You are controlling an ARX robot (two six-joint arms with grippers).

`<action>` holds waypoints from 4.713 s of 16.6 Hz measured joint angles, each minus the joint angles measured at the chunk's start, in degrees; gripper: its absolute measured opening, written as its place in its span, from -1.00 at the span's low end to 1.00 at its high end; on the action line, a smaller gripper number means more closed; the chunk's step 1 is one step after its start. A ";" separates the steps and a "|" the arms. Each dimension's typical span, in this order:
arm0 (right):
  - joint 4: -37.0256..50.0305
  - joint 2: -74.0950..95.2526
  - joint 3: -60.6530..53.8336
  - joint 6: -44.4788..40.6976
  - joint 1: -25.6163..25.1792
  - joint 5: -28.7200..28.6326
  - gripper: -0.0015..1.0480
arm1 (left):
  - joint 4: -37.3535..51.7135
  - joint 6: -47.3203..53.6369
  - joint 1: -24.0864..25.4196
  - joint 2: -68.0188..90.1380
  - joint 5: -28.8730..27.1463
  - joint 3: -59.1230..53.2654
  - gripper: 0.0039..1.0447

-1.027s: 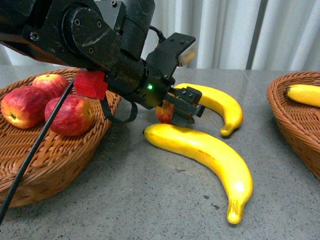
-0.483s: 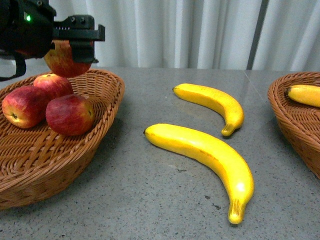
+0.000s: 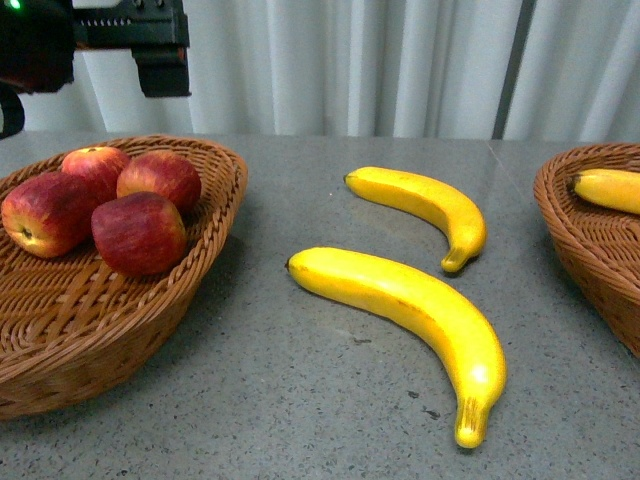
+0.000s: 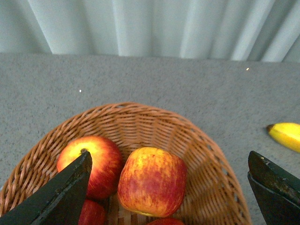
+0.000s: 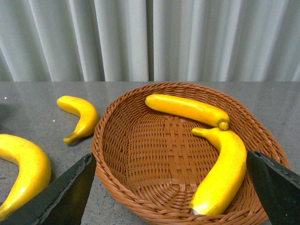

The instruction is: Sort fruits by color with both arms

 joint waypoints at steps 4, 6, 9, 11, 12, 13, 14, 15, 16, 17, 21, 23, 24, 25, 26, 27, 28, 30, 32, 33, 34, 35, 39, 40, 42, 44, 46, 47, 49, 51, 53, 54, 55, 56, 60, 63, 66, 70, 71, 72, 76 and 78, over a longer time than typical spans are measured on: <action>0.00 0.00 0.00 0.00 0.00 -0.02 0.87 | -2.16 4.74 -6.45 -13.09 0.37 -7.87 0.88; 0.00 0.00 0.00 0.00 0.00 0.00 0.87 | -4.55 5.99 -11.15 -21.14 -2.73 -13.62 0.88; 0.02 0.00 0.00 0.02 0.00 -0.02 0.87 | 3.23 5.57 -15.52 -31.82 -11.91 -23.19 0.77; -0.02 0.00 0.00 0.02 0.00 0.00 0.87 | 11.63 4.85 -10.27 -42.21 -11.78 -34.16 0.32; 0.00 0.00 0.00 0.00 0.00 0.00 0.87 | 11.54 4.39 -7.41 -47.91 -9.81 -39.08 0.08; 0.04 0.00 0.00 0.02 0.00 -0.04 0.87 | 11.91 4.35 -5.44 -51.01 -7.19 -41.72 -0.16; 0.02 0.00 0.00 0.00 0.00 -0.02 0.87 | 11.96 4.35 -3.48 -52.98 -4.96 -43.58 -0.40; 0.00 0.00 0.00 0.02 0.00 0.00 0.87 | 11.80 4.37 -1.92 -54.38 -3.21 -45.53 -0.61; 0.02 0.00 0.00 0.00 0.00 0.00 0.87 | 11.30 4.37 -0.35 -56.30 -1.55 -47.58 -0.86; 0.02 0.00 0.00 0.02 0.00 -0.02 0.87 | 10.99 4.24 1.22 -58.42 -0.26 -48.87 -0.97; 0.02 0.00 0.00 0.02 0.00 -0.02 0.87 | 8.22 4.17 5.79 -65.31 4.66 -53.02 -0.98; 0.02 0.00 0.00 0.02 0.00 -0.02 0.87 | 7.43 4.20 9.01 -66.69 8.41 -53.62 -0.98; 0.02 0.00 0.00 0.02 0.00 -0.02 0.87 | 7.21 4.20 10.34 -67.19 9.18 -53.86 -0.98; 0.02 0.00 0.00 0.00 0.00 -0.02 0.87 | 6.71 4.17 11.58 -67.84 9.53 -54.12 -0.98; 0.00 0.00 0.00 0.00 0.00 0.00 0.87 | 6.32 4.09 12.02 -68.57 9.29 -54.36 -0.98; 0.00 0.00 0.00 0.02 0.00 0.00 0.87 | 4.72 4.09 11.23 -71.19 10.32 -55.23 -0.98; 0.00 0.00 0.00 0.02 0.00 0.00 0.87 | 3.50 4.07 11.37 -72.91 10.27 -55.80 -0.98; 0.02 0.00 0.00 0.00 0.00 0.00 0.87 | 4.22 4.07 11.41 -75.06 10.29 -57.00 -0.98; 0.02 0.00 0.00 0.00 0.00 -0.02 0.87 | 2.40 4.07 11.41 -76.48 10.27 -57.53 -0.98; 0.02 0.00 0.00 0.00 0.00 0.00 0.87 | 1.16 4.07 11.41 -78.07 10.29 -57.51 -0.98; 0.00 0.00 0.00 0.00 0.00 0.00 0.87 | 0.11 4.07 11.41 -79.30 10.32 -57.53 -0.98; 0.02 0.00 0.00 0.00 0.00 -0.02 0.87 | -0.70 4.07 11.41 -79.91 10.29 -57.53 -0.98; 0.00 0.00 0.00 0.00 0.00 0.00 0.87 | -12.61 4.04 11.41 -89.64 10.27 -57.48 -0.98; -0.02 0.00 0.00 0.00 0.00 0.00 0.87 | -10.69 4.07 11.41 -90.53 10.40 -57.42 -0.98; 0.04 0.00 0.00 0.00 0.00 -0.02 0.87 | -12.61 4.02 11.41 -90.58 10.21 -57.48 -0.98; -0.02 0.00 0.00 0.00 0.00 0.00 0.87 | -11.76 4.04 11.41 -90.58 10.27 -57.48 -0.98; 0.02 0.00 0.00 0.00 0.00 -0.02 0.87 | -11.98 4.00 11.41 -90.58 10.29 -57.48 -0.76; 0.00 0.00 0.00 0.00 0.00 -0.02 0.87 | -11.98 4.00 11.41 -90.58 10.29 -57.48 -0.52; 0.02 0.00 0.00 0.00 0.00 -0.02 0.87 | -11.98 4.00 11.41 -90.58 10.27 -57.48 -0.07; 0.00 0.00 0.00 0.00 0.00 0.00 0.87 | -11.98 4.00 11.41 -90.58 10.27 -57.48 0.43; 0.02 0.00 0.00 0.00 0.00 0.00 0.87 | -11.98 4.00 11.41 -90.58 10.29 -57.48 0.86; 0.00 0.00 0.00 0.00 0.00 -0.02 0.87 | -11.98 4.02 11.41 -90.58 10.27 -57.48 0.89; -3.74 1.77 1.18 0.17 -1.25 -4.28 0.87 | -11.98 4.02 11.41 -90.58 10.25 -57.48 0.87; 1.01 10.01 2.58 0.17 -1.01 -8.48 0.87 | -11.96 4.02 11.41 -90.58 10.34 -57.48 0.88; 35.80 55.34 21.90 0.57 17.70 -4.70 0.87 | -11.96 4.00 11.41 -90.58 10.29 -57.48 0.88; 32.48 77.77 37.24 -0.17 25.07 -4.72 0.87 | -11.96 4.02 11.41 -90.58 10.29 -57.48 0.88; 27.45 89.77 48.33 -3.32 28.98 -4.33 0.87 | -11.96 4.02 11.41 -90.58 10.32 -57.48 0.88; 15.91 96.94 55.84 -13.20 30.82 -5.92 0.87 | -11.96 4.02 11.41 -90.58 10.29 -57.48 0.88; 12.33 98.23 55.82 -17.20 30.69 -5.86 0.87 | -11.96 4.02 11.41 -90.58 10.32 -57.48 0.88; 10.40 99.01 55.82 -19.21 30.42 -5.64 0.87 | -11.96 4.02 11.41 -90.58 10.29 -57.48 0.88; 4.70 102.60 56.54 -26.88 27.85 -3.39 0.87 | -11.96 4.02 11.41 -90.58 10.32 -57.48 0.88; 1.92 104.52 57.99 -28.52 27.21 -2.38 0.87 | -11.96 4.02 11.41 -90.58 10.29 -57.48 0.88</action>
